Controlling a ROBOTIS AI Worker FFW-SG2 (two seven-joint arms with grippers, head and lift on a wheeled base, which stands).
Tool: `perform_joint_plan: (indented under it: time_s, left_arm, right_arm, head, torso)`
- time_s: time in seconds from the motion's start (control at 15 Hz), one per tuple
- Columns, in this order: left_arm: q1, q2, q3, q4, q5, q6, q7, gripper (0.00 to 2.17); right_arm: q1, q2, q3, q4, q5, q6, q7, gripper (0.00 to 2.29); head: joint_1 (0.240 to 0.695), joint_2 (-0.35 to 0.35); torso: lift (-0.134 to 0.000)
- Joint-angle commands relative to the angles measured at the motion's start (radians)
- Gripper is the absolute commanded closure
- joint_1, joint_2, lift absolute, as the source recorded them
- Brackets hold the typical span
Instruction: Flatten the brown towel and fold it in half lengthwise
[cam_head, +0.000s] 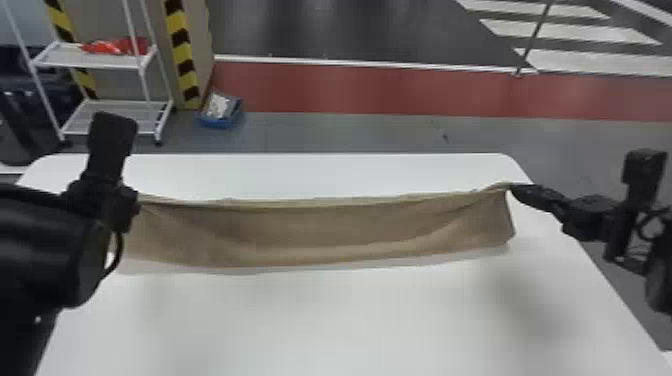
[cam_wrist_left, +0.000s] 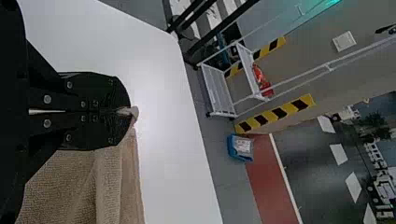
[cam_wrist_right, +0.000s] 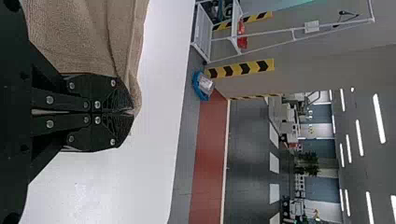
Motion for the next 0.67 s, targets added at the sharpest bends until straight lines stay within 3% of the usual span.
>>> perform_joint_plan:
  time_s: [0.0, 0.27, 0.33, 0.4, 0.47, 0.53, 0.6]
  left_arm:
    - [-0.037, 0.005, 0.0, 0.041, -0.002, -0.002, -0.006, 1.73]
    - [-0.076, 0.005, -0.025, 0.125, -0.006, -0.039, -0.013, 1.73]
    - [-0.082, 0.005, -0.036, 0.15, -0.011, -0.054, -0.013, 1.56]
    - [-0.083, 0.005, -0.039, 0.165, -0.011, -0.094, -0.013, 1.31]
    - [-0.087, 0.005, -0.046, 0.19, -0.009, -0.134, -0.014, 0.83]
    - [-0.096, 0.002, -0.052, 0.222, -0.011, -0.177, -0.014, 0.19]
    - [-0.103, -0.002, -0.059, 0.254, -0.009, -0.226, -0.017, 0.01]
  right_arm:
    - [-0.02, 0.0, 0.0, 0.022, 0.005, 0.001, 0.0, 1.66]
    - [-0.047, 0.0, 0.032, 0.088, 0.018, -0.017, -0.024, 1.66]
    - [-0.06, 0.0, 0.04, 0.113, 0.029, -0.03, -0.026, 1.66]
    - [-0.067, 0.0, 0.051, 0.129, 0.035, -0.045, -0.031, 1.44]
    - [-0.072, 0.0, 0.066, 0.148, 0.035, -0.082, -0.055, 1.08]
    - [-0.084, 0.0, 0.081, 0.177, 0.035, -0.119, -0.074, 0.7]
    - [-0.101, 0.0, 0.095, 0.209, 0.035, -0.149, -0.094, 0.24]
  head:
    - [0.695, -0.102]
    - [0.686, -0.096]
    - [0.686, -0.096]
    - [0.688, -0.096]
    - [0.691, -0.095]
    - [0.691, -0.096]
    - [0.689, -0.097]
  torso:
    - [-0.128]
    - [-0.128]
    - [-0.128]
    - [-0.128]
    - [-0.128]
    - [-0.128]
    - [-0.128]
